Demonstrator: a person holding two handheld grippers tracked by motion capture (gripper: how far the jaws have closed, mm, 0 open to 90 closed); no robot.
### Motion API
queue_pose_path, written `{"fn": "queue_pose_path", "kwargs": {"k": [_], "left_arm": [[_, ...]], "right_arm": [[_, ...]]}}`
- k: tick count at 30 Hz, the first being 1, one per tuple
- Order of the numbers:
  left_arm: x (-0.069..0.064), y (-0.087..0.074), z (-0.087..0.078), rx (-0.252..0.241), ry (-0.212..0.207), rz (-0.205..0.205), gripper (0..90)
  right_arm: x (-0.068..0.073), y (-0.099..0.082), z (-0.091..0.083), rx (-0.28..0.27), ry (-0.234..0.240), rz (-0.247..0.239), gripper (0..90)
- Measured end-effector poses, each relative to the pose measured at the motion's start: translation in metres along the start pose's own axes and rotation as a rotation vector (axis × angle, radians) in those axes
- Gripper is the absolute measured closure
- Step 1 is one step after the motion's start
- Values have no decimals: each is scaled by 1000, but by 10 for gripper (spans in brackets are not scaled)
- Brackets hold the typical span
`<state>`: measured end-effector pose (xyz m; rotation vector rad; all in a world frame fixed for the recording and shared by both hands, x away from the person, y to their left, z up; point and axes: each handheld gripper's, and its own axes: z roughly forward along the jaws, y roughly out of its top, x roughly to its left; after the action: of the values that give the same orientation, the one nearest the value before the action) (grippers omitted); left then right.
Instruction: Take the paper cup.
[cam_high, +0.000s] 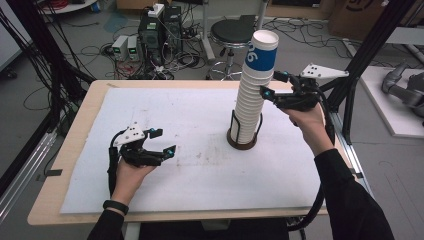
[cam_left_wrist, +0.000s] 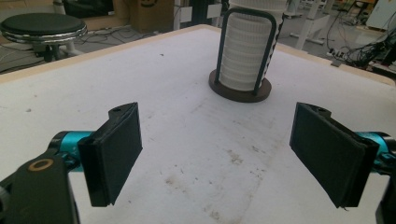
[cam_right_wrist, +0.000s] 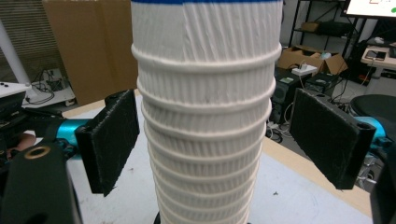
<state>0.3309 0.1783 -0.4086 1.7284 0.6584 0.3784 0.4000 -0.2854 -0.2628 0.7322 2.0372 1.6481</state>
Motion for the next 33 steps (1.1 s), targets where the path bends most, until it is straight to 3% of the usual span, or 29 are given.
{"fn": "queue_pose_path", "kwargs": {"k": [13, 25, 33], "left_arm": [[0, 0, 0, 7, -6, 4, 168], [-1, 1, 1, -1, -5, -4, 168], [-7, 20, 4, -20, -18, -3, 168]], "right_arm": [[2, 7, 19, 16, 4, 7, 146], [3, 9, 24, 26, 1, 0, 137], [3, 9, 23, 27, 2, -4, 140]]}}
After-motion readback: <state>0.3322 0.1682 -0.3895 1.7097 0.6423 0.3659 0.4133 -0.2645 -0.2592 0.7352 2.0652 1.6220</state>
